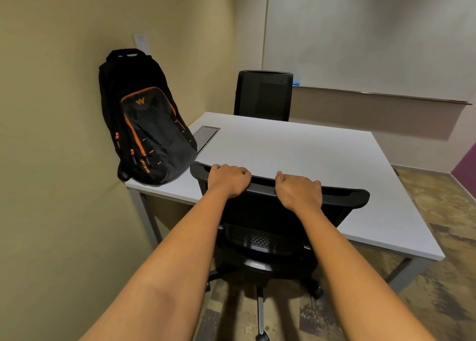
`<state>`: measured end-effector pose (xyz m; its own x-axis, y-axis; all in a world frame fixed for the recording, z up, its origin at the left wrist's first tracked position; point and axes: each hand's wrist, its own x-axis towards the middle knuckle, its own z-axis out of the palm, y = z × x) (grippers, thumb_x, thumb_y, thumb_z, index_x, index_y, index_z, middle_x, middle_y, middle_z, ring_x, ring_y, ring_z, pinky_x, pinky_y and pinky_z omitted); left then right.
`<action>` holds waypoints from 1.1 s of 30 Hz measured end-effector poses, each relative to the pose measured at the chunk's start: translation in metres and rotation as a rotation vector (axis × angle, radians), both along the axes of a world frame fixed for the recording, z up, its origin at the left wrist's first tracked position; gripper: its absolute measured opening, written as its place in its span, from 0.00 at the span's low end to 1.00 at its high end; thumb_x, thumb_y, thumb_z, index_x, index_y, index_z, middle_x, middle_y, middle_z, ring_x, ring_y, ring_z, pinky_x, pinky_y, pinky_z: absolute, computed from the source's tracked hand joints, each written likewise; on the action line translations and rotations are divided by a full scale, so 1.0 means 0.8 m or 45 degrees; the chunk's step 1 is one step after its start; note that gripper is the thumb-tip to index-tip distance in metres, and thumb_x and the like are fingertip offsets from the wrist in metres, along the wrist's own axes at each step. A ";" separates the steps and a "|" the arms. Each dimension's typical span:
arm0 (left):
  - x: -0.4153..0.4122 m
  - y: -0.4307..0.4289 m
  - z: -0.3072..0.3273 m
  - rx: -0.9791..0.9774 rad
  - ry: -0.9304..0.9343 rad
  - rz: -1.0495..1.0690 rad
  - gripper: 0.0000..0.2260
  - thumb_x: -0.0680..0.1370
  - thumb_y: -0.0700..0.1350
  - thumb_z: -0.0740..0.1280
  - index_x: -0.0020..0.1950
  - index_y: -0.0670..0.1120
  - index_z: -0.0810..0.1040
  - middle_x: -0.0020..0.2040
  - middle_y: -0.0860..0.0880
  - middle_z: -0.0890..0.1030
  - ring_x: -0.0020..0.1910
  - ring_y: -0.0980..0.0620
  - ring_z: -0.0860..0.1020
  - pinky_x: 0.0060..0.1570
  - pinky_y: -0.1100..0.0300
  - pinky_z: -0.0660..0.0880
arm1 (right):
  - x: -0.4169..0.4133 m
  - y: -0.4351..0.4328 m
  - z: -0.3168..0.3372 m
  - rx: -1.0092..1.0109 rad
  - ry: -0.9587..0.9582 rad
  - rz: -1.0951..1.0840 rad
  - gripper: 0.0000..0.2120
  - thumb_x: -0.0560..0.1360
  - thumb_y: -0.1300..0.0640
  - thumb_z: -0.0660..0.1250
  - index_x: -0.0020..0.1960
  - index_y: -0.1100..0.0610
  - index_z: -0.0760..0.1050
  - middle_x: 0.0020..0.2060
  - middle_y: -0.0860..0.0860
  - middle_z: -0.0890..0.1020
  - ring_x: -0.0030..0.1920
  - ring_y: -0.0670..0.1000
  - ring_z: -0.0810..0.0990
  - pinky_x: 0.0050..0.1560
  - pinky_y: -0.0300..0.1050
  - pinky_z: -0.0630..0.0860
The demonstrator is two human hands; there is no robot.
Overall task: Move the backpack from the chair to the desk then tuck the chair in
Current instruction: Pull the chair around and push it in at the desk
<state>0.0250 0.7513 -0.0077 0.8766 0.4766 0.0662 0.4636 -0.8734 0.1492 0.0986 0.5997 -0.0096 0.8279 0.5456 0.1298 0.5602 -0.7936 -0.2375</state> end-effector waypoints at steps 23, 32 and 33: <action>-0.008 0.037 -0.005 -0.070 -0.079 -0.028 0.21 0.80 0.50 0.47 0.64 0.55 0.76 0.61 0.47 0.79 0.58 0.45 0.74 0.58 0.52 0.63 | -0.008 0.035 0.009 -0.097 0.193 -0.013 0.18 0.78 0.55 0.45 0.47 0.54 0.74 0.52 0.54 0.80 0.48 0.55 0.73 0.56 0.51 0.63; 0.003 0.039 -0.005 -0.064 -0.073 -0.052 0.21 0.79 0.47 0.48 0.62 0.51 0.77 0.59 0.46 0.80 0.57 0.44 0.74 0.60 0.50 0.61 | -0.002 0.033 0.008 -0.033 0.029 -0.060 0.19 0.79 0.50 0.47 0.35 0.51 0.69 0.36 0.51 0.75 0.38 0.54 0.72 0.43 0.46 0.63; 0.004 0.039 -0.005 -0.064 -0.071 -0.055 0.21 0.79 0.47 0.47 0.62 0.51 0.77 0.59 0.46 0.80 0.58 0.44 0.73 0.60 0.50 0.61 | 0.000 0.032 0.008 -0.033 0.023 -0.064 0.18 0.78 0.50 0.47 0.35 0.50 0.70 0.36 0.51 0.75 0.38 0.54 0.72 0.42 0.46 0.63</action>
